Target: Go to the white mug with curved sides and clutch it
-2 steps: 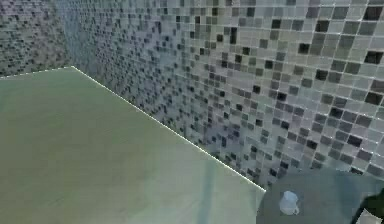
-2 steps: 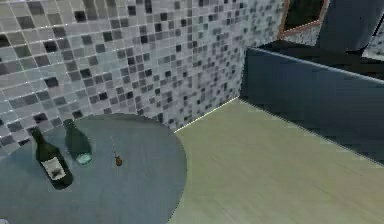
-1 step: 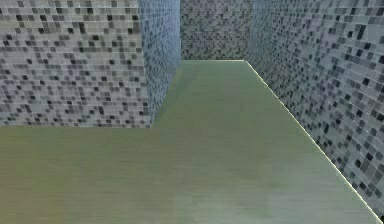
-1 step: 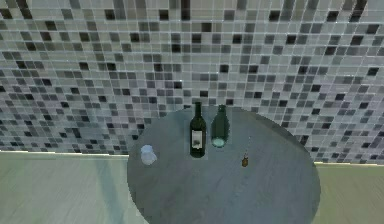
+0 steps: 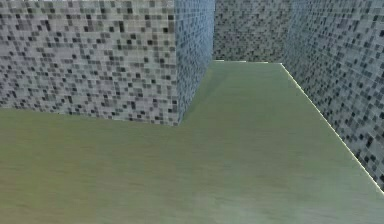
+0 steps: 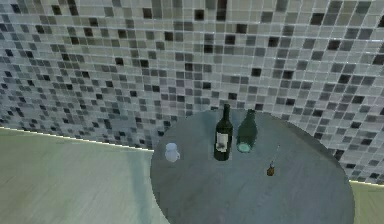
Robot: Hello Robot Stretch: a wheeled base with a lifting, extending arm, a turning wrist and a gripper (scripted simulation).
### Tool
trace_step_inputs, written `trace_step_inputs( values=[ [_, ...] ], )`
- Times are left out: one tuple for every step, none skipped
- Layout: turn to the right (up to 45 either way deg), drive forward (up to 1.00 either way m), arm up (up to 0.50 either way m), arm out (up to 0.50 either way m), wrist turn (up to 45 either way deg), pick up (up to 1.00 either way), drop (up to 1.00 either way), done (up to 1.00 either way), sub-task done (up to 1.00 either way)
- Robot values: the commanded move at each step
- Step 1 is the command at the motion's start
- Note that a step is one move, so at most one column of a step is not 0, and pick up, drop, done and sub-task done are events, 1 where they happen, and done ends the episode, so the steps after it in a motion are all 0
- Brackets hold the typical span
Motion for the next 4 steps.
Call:
trace_step_inputs(
  values=[
    [0.0, 0.0, 0.5, 0.0, 0.0, 0.0, 0.0, 0.0, 0.0],
    [0.0, 0.0, 0.26, 0.0, 0.0, 0.0, 0.0, 0.0, 0.0],
    [0.0, 0.0, 0.0, 0.44, 0.0, 0.0, 0.0, 0.0, 0.0],
    [0.0, 0.0, 0.0, 0.0, 45.0, 0.0, 0.0, 0.0, 0.0]
  ],
)
